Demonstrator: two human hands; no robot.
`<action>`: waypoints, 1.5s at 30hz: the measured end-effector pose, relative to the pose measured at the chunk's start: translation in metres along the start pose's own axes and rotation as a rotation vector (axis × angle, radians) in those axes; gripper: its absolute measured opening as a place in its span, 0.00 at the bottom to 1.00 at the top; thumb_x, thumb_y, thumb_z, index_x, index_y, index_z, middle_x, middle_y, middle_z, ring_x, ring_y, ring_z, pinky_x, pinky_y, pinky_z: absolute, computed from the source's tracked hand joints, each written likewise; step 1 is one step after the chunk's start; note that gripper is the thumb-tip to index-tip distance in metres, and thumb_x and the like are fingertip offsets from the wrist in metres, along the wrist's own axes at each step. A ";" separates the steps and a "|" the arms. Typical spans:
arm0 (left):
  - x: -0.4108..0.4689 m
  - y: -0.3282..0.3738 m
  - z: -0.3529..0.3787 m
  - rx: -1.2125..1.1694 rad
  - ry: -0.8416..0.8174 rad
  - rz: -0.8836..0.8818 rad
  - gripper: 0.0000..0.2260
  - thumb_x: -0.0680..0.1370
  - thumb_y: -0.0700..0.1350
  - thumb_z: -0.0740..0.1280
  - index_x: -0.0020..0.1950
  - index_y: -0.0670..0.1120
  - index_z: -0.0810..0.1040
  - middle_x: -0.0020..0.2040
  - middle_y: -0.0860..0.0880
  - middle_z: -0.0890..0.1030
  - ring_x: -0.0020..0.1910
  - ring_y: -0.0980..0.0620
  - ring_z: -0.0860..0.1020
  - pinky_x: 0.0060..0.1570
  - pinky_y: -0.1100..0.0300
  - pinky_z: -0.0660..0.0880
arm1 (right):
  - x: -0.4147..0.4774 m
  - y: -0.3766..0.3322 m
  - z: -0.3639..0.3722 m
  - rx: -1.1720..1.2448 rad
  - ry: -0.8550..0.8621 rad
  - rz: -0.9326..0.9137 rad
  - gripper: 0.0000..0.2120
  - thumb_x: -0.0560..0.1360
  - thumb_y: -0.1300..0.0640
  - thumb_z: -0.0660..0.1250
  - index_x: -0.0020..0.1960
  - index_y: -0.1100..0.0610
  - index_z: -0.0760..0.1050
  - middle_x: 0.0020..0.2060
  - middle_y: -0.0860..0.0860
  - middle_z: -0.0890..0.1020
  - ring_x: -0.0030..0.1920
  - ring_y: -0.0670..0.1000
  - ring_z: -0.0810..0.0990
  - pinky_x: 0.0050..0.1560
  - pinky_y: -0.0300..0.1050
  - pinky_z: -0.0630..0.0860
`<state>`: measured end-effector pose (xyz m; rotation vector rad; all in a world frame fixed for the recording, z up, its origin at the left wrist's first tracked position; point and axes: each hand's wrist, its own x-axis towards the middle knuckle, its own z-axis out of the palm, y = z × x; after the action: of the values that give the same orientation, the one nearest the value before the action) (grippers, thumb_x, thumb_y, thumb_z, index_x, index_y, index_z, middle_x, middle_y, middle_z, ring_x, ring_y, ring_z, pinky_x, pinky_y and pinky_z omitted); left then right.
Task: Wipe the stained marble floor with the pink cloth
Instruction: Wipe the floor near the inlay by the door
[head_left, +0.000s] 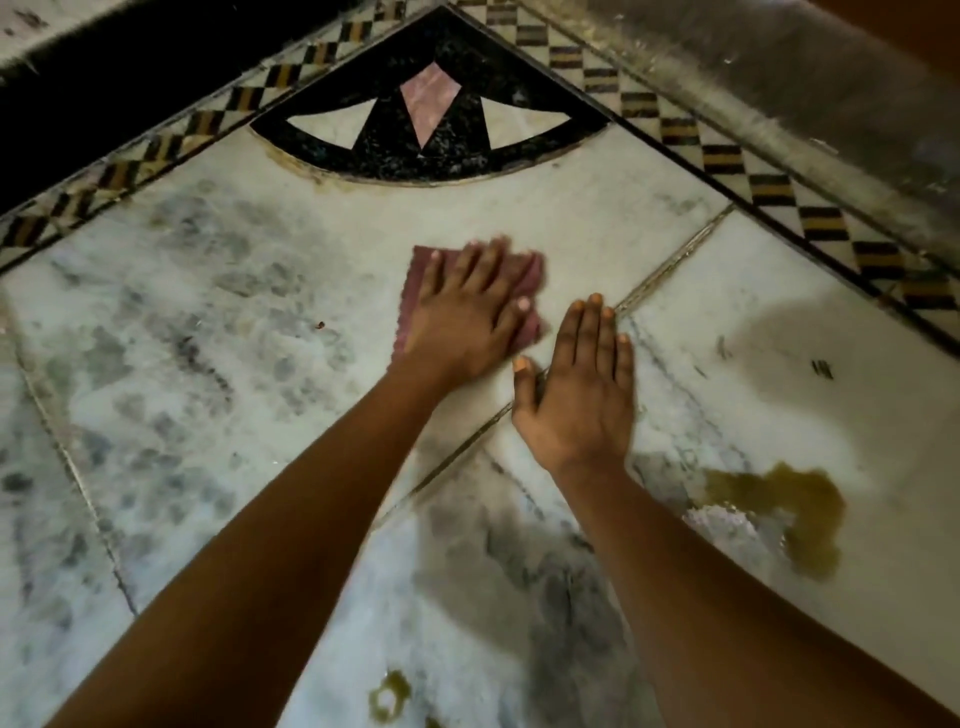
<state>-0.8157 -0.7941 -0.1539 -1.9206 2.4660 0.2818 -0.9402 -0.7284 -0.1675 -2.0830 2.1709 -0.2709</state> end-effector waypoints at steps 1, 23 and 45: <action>-0.013 -0.013 0.001 0.029 0.005 0.068 0.25 0.80 0.57 0.43 0.77 0.55 0.46 0.78 0.50 0.47 0.77 0.49 0.45 0.72 0.47 0.39 | 0.000 0.000 0.000 -0.005 -0.005 -0.002 0.36 0.76 0.42 0.45 0.76 0.64 0.50 0.76 0.60 0.52 0.76 0.56 0.50 0.75 0.52 0.45; 0.022 -0.016 -0.001 0.049 -0.003 0.224 0.27 0.76 0.63 0.38 0.75 0.61 0.48 0.78 0.53 0.48 0.76 0.51 0.49 0.72 0.42 0.45 | 0.002 -0.001 -0.001 0.056 -0.020 0.015 0.37 0.75 0.41 0.42 0.77 0.62 0.47 0.77 0.58 0.48 0.77 0.54 0.45 0.73 0.51 0.41; -0.108 -0.153 -0.007 0.082 0.042 -0.310 0.28 0.77 0.58 0.43 0.76 0.53 0.58 0.77 0.48 0.55 0.75 0.44 0.56 0.70 0.42 0.49 | 0.004 0.002 -0.002 -0.043 -0.111 0.008 0.35 0.79 0.41 0.45 0.77 0.62 0.40 0.77 0.58 0.43 0.77 0.54 0.41 0.76 0.51 0.40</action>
<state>-0.6404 -0.7274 -0.1563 -2.2502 2.1190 0.1348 -0.9430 -0.7317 -0.1661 -2.0585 2.1390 -0.1055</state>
